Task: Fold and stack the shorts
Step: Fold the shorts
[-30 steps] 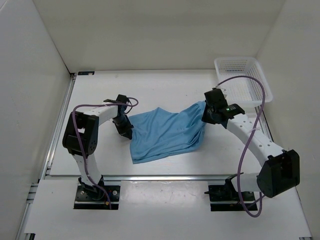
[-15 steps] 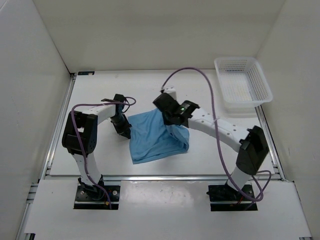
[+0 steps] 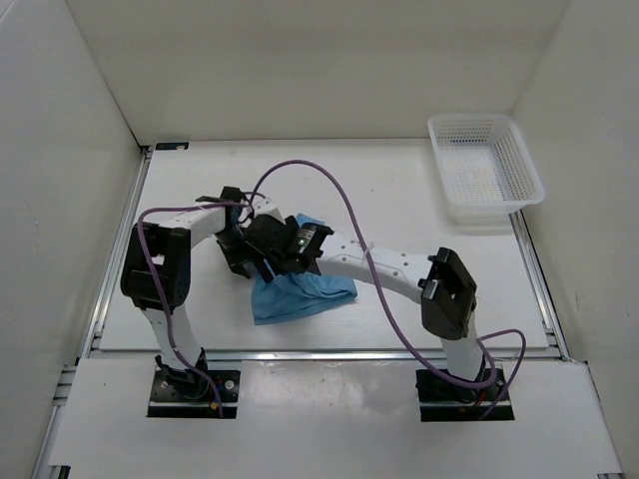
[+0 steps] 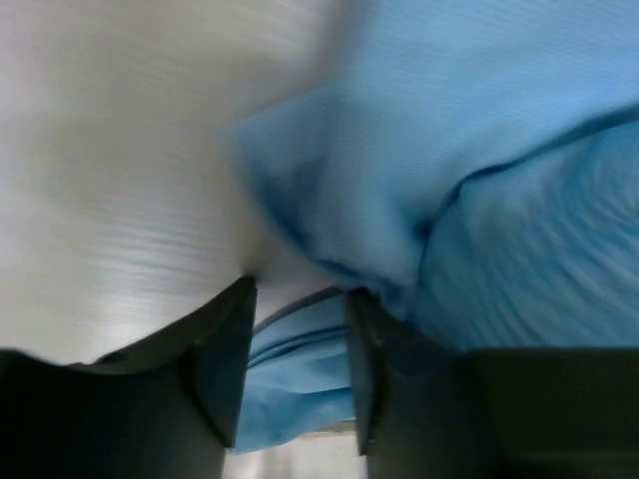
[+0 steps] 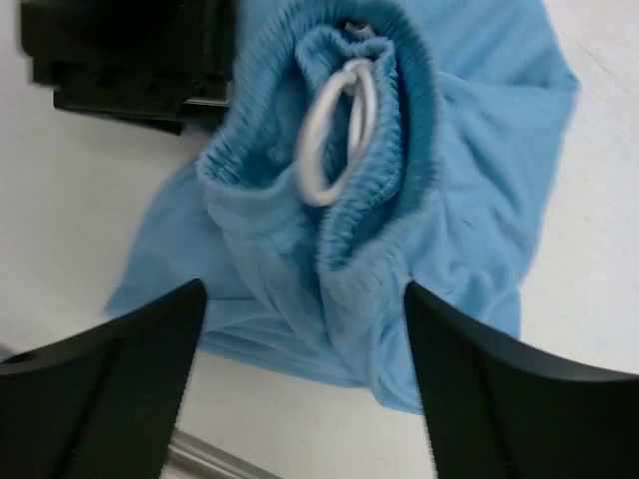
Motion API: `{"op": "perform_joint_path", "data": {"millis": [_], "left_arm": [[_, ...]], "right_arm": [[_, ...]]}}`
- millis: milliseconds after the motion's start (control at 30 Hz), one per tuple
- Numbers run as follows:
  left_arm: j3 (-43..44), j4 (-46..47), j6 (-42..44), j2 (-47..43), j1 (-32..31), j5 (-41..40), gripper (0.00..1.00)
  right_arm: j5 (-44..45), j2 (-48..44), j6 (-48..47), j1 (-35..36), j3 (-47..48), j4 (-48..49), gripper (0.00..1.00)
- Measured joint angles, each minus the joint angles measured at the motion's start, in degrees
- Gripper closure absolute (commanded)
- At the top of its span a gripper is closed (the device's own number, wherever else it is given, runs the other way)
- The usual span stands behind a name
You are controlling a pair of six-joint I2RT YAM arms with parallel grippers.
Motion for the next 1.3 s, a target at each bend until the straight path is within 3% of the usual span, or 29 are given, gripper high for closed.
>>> {"op": "perform_joint_path", "data": {"millis": [167,367,433,467,500,567,633,833,867,933,1000,1033,1167,1233,1267,1300], "left_arm": [[-0.09,-3.13,1.73,-5.05,6.38,-2.99,0.40],[3.08,-7.52,4.02,-15.82,13.42,-6.19,0.48],[5.68,-8.46,4.70,-17.57,11.67,-6.27,0.45],[7.13,-8.79,4.98,-17.84,9.84,-6.25,0.41],[8.17,-8.83,5.22,-17.90,7.87,-6.08,0.25],[9.92,-8.90,5.75,-17.20,2.25,-5.77,0.14],[10.86,-9.11,5.81,-15.69,-2.95,-5.66,0.06],[12.31,-9.05,5.49,-6.36,-13.79,-5.38,0.05],[12.41,-8.92,5.46,-5.03,-14.49,-5.29,0.07],[12.83,-8.79,5.14,-2.32,-15.19,-5.18,0.30],[13.51,-8.72,4.96,-0.26,-15.26,-5.22,0.63],[13.77,-8.76,5.16,0.46,-15.13,-5.31,0.89],[13.90,-9.40,5.33,0.68,-14.25,-5.95,0.90],[13.55,-9.46,5.27,-0.57,-13.20,-6.08,0.90],[13.05,-9.46,5.27,-1.51,-12.57,-6.10,0.87],[12.24,-9.44,5.27,-2.78,-11.82,-6.16,0.76]], "right_arm": [[-3.41,-10.12,-1.20,-0.15,-9.33,7.74,0.12],[-5.11,-27.08,1.81,-9.68,-23.82,12.72,0.34],[-6.75,-29.33,3.65,-14.84,-28.39,13.38,0.34],[-8.79,-29.57,4.33,-17.81,-30.47,13.38,0.26],[-10.95,-29.31,5.05,-20.35,-32.17,13.14,0.20],[-15.63,-27.67,5.90,-25.24,-34.34,12.66,0.06],[-20.22,-25.16,6.01,-28.30,-34.75,12.33,0.03],[-33.70,-15.02,5.29,-29.88,-33.57,13.70,0.03],[-35.78,-13.09,5.25,-29.88,-33.53,14.43,0.03],[-39.12,-9.81,5.22,-29.83,-33.53,15.39,0.04],[-41.59,-7.69,5.29,-29.81,-33.53,16.22,0.06],[-42.86,-7.43,5.35,-29.83,-33.40,16.74,0.09],[-45.05,-7.39,5.40,-29.88,-33.44,18.97,0.26],[-45.55,-7.39,5.42,-29.88,-33.44,19.37,0.29],[-45.68,-7.37,5.46,-29.88,-33.44,19.41,0.29],[-45.77,-7.34,5.46,-29.88,-33.48,19.45,0.29]]}}
